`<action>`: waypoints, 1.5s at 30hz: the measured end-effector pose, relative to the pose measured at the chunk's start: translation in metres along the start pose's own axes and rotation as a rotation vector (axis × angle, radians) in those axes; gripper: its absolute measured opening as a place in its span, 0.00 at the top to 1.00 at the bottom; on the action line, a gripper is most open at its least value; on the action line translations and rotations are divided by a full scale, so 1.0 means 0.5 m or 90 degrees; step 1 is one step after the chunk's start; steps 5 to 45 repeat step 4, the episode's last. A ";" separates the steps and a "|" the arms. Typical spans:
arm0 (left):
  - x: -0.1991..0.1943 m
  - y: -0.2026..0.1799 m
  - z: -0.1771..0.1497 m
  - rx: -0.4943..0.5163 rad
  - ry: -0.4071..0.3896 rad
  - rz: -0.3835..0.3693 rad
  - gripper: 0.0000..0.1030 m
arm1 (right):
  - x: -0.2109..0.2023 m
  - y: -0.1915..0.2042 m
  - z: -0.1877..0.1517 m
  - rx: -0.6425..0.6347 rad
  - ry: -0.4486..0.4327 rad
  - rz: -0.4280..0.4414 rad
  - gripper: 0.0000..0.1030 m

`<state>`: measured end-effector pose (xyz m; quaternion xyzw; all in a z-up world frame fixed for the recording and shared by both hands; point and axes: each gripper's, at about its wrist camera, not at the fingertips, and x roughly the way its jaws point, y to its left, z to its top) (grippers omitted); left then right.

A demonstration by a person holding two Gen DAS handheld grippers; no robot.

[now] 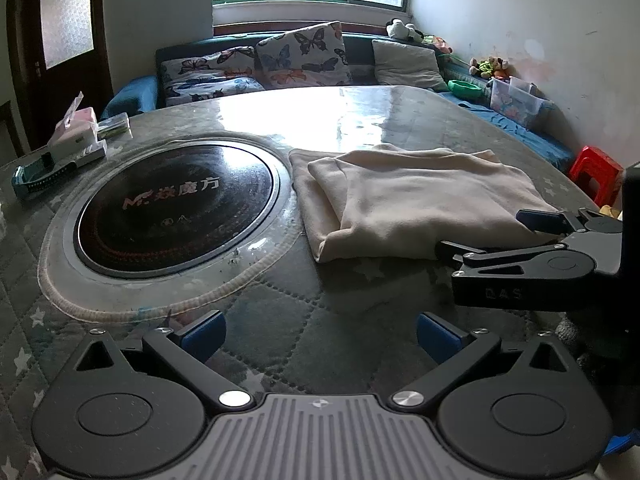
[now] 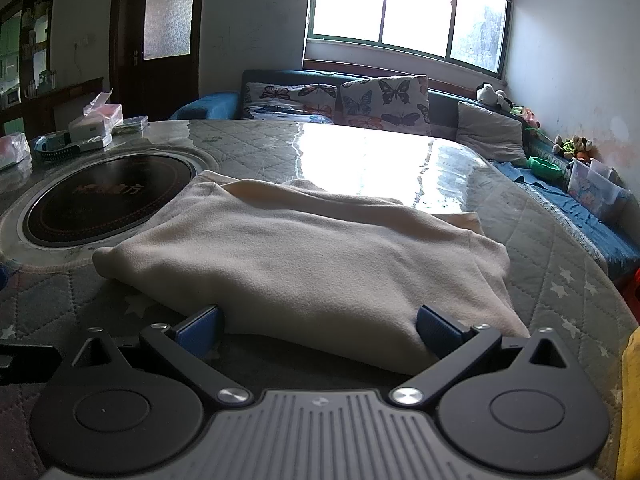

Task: Fold clothes

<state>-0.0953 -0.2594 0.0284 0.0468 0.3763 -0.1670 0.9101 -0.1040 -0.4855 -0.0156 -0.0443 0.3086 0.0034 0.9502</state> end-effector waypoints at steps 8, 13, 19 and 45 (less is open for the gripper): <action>-0.003 -0.002 -0.001 0.001 0.001 0.002 0.00 | -0.003 0.000 0.001 0.000 -0.001 0.000 0.00; -0.003 -0.002 -0.001 0.001 0.001 0.002 0.00 | -0.003 0.000 0.001 0.000 -0.001 0.000 0.00; -0.003 -0.002 -0.001 0.001 0.001 0.002 0.00 | -0.003 0.000 0.001 0.000 -0.001 0.000 0.00; -0.003 -0.002 -0.001 0.001 0.001 0.002 0.00 | -0.003 0.000 0.001 0.000 -0.001 0.000 0.00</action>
